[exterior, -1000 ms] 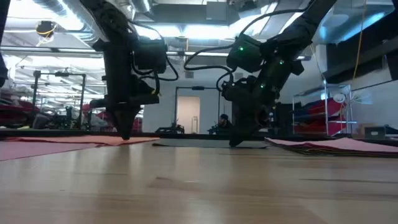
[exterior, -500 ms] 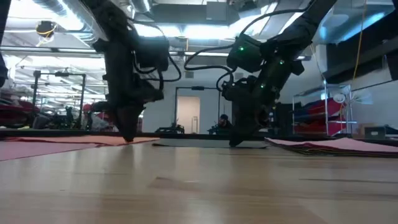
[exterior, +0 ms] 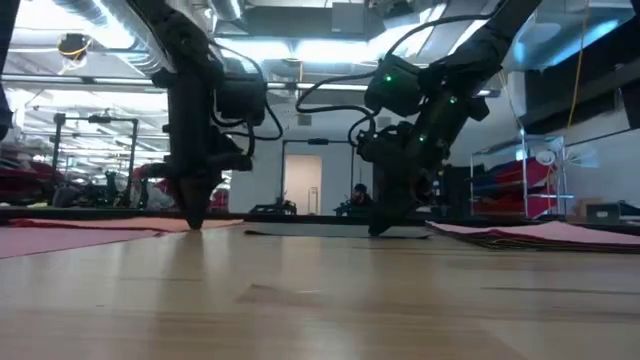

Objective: Organize paper
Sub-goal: Stack the orange color paper on top of the other orange color paper, then stack the pink color paper on top of the other pink color paper

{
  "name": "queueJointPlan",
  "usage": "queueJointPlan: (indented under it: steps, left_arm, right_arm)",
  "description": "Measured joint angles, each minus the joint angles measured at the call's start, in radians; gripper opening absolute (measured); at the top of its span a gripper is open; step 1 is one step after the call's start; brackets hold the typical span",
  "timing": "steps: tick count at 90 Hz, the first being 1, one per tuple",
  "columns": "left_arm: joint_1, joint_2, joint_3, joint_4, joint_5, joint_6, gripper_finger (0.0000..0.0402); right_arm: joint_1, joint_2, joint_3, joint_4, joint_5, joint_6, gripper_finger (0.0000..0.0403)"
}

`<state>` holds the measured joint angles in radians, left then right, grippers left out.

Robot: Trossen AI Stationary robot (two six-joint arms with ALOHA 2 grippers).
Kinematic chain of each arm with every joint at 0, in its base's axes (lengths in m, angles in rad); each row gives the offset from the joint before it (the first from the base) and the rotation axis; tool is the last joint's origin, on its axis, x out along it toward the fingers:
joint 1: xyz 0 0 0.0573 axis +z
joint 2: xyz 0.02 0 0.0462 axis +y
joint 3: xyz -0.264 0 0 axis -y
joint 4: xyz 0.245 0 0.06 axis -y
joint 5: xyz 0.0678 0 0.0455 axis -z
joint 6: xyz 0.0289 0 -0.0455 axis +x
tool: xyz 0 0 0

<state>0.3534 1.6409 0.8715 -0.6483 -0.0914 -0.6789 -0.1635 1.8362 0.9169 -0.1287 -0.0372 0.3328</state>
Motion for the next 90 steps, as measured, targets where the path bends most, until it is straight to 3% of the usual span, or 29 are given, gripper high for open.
queueJointPlan:
  steps: [31,57,77,90]
  left_arm:
    - [0.036,-0.007,-0.001,0.002,-0.008,0.032,0.0000]
    - [0.006,-0.119,-0.001,0.000,-0.005,0.034,0.0000]
    - [-0.079,-0.232,-0.001,-0.006,0.152,0.274,0.0000]
    - [-0.138,-0.246,0.000,-0.090,0.177,0.332,0.0000]
  right_arm:
    - [0.000,0.000,0.000,0.000,0.000,0.002,0.0000]
    - [0.000,0.000,0.000,0.001,0.001,0.002,0.0000]
    - [0.000,0.000,-0.001,0.020,0.003,-0.004,0.0000]
    - [0.000,0.001,-0.002,0.035,0.001,-0.018,0.0000]
